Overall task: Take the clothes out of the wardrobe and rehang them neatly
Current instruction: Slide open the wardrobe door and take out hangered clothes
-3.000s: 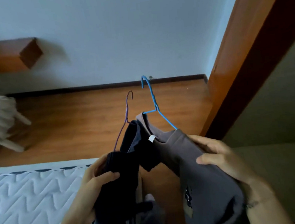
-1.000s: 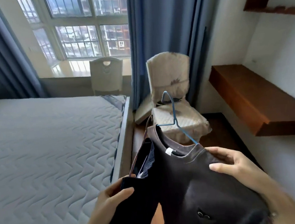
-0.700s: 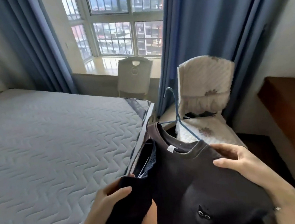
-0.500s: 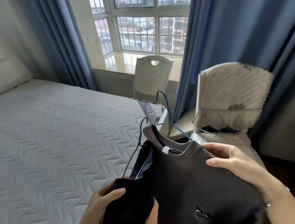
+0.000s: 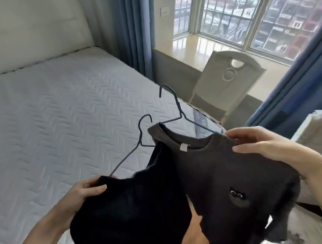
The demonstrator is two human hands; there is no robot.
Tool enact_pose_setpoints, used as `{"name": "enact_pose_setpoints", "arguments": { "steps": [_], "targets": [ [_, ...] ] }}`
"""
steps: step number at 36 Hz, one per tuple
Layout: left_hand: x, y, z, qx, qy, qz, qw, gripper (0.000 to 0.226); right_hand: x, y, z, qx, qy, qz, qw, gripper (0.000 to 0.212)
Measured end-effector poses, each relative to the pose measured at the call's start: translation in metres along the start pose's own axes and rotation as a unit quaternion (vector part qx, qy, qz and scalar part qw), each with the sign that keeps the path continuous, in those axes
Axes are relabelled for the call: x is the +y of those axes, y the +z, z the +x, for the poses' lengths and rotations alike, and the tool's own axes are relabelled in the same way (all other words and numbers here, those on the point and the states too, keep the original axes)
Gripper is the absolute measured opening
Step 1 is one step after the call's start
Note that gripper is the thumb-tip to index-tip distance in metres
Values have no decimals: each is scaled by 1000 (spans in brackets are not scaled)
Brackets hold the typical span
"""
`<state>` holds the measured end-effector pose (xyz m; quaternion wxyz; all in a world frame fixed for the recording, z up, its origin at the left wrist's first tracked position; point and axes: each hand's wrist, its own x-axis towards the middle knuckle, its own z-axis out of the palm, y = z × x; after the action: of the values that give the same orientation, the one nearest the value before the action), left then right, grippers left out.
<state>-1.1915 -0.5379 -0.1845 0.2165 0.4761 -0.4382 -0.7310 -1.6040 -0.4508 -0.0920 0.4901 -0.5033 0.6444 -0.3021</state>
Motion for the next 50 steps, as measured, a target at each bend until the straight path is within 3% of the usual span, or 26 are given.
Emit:
{"name": "enact_pose_setpoints", "arguments": {
  "steps": [3, 4, 7, 9, 15, 24, 28, 32, 36, 40, 45, 50],
  "targets": [
    [20, -22, 42, 5, -13, 26, 1000, 74, -12, -26, 63, 0, -11, -96, 995, 39],
    [25, -29, 56, 14, -16, 50, 999, 68, -13, -35, 87, 9, -25, -154, 988, 43],
    [42, -49, 99, 78, -25, 134, 988, 16, -17, -56, 158, 11, -51, -305, 951, 38],
    [47, -64, 127, 122, -31, 173, 977, 20, -16, -66, 204, 18, -63, -348, 935, 31],
    [69, -104, 195, 188, -55, 203, 959, 21, -9, -93, 339, 91, -64, -395, 912, 27],
    [89, -177, 300, 287, -70, 217, 930, 25, -1, -122, 527, 69, -96, -449, 886, 26],
    [71, -217, 346, 353, -75, 268, 893, 23, 23, -114, 606, 97, -105, -460, 876, 26],
    [46, -239, 384, 424, -76, 362, 827, 36, 66, -94, 662, 113, -110, -486, 860, 43],
    [24, -230, 410, 392, -107, 367, 837, 53, 108, -65, 684, 48, -75, -538, 838, 61],
    [-7, -214, 411, 372, -103, 345, 856, 57, 134, -29, 671, -10, -64, -508, 859, 52],
    [-39, -177, 382, 374, -108, 293, 873, 40, 160, 6, 634, -72, 28, -439, 895, 31],
    [-67, -124, 333, 404, -119, 194, 886, 21, 154, 39, 565, -120, 63, -209, 969, 20]
  ]
}}
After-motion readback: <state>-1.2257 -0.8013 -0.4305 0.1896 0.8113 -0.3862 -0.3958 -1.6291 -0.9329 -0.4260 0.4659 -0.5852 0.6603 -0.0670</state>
